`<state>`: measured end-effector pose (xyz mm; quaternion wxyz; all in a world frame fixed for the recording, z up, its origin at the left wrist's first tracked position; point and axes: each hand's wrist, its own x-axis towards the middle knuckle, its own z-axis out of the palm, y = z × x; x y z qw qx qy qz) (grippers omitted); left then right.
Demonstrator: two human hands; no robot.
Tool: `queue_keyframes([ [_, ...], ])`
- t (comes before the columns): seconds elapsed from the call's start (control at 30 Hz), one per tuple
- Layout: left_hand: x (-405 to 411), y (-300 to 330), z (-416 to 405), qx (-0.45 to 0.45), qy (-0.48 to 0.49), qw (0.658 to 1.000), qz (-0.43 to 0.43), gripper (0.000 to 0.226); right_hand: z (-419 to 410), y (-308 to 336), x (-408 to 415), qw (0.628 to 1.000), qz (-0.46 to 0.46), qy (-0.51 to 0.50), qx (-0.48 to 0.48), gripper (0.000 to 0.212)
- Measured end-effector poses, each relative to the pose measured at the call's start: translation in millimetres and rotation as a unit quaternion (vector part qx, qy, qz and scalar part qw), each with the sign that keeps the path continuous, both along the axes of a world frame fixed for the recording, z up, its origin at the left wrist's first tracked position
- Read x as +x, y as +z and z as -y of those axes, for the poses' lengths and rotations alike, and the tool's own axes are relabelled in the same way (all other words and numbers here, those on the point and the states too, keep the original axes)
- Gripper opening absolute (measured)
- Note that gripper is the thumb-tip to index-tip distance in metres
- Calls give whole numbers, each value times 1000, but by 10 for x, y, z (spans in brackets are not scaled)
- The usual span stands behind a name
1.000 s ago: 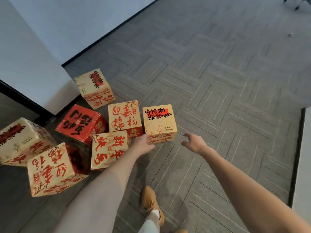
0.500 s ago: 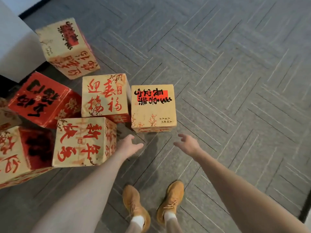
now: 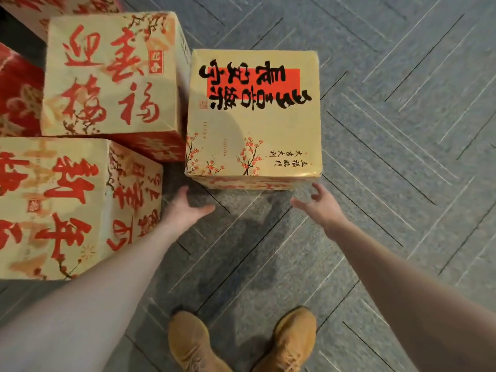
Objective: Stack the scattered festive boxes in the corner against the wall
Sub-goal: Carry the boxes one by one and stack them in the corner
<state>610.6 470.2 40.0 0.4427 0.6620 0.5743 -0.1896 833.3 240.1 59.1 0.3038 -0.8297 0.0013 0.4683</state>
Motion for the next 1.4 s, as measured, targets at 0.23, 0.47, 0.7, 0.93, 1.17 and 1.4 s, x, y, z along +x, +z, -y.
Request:
queue_keyframes([
  [0.23, 199, -540, -177, -25, 52, 988, 144, 99, -155, -506, 125, 989, 25, -64, 132, 64],
  [0.47, 307, -470, -75, 11, 74, 983, 167, 64, -192, -446, 114, 986, 55, -63, 145, 72],
  [0.7, 376, 221, -124, 4, 80, 978, 191, 63, -259, 207, 215, 987, 40, -64, 144, 60],
  [0.93, 719, 1389, -383, -39, 106, 962, 249, 53, -597, 1357, 541, 982, 27, -76, 173, 49],
  [1.17, 992, 3098, -949, -1, 90, 954, 288, 61, -1231, 3148, 861, 978, 73, -50, 189, 46],
  [1.4, 921, 5491, -1808, 61, 68, 922, 376, 53, -2204, 5540, 929, 953, 134, -27, 269, 45],
])
